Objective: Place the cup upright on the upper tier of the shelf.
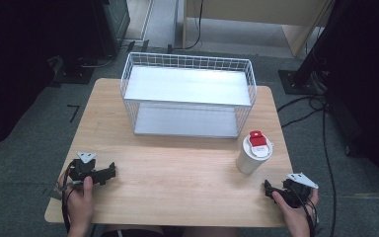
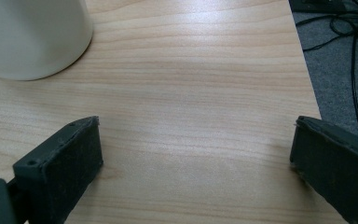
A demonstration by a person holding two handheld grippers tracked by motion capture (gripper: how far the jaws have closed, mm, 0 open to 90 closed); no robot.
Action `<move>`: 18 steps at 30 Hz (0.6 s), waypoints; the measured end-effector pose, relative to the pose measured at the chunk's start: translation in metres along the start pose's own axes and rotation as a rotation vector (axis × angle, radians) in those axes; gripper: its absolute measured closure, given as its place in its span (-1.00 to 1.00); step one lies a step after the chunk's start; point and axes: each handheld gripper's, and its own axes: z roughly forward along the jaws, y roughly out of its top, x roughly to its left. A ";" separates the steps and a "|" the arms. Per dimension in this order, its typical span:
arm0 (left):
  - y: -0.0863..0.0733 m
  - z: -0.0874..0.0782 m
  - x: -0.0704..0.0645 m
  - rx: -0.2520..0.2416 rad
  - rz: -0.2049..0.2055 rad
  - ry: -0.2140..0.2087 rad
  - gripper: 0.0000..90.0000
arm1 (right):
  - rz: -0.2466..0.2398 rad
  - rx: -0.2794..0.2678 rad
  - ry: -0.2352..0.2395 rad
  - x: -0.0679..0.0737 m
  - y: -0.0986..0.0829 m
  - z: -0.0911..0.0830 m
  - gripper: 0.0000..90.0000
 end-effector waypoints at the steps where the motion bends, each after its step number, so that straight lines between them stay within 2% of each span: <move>1: 0.000 0.000 0.000 0.000 0.000 0.000 -1.00 | -0.001 0.000 0.000 0.000 0.000 0.000 -0.95; 5: 0.000 0.000 0.000 0.000 0.000 0.000 -1.00 | 0.003 -0.003 -0.011 0.002 -0.001 -0.001 -0.95; 8: 0.000 0.000 0.000 0.000 0.000 0.000 -1.00 | -0.003 0.008 0.001 0.005 0.000 -0.002 -0.91; 11: 0.000 0.000 0.000 0.000 0.000 0.000 -1.00 | -0.016 -0.018 0.010 0.009 0.003 -0.006 -0.90; 18: 0.000 0.000 0.000 0.000 0.000 0.000 -1.00 | -0.022 -0.085 0.086 0.023 0.012 -0.015 -0.90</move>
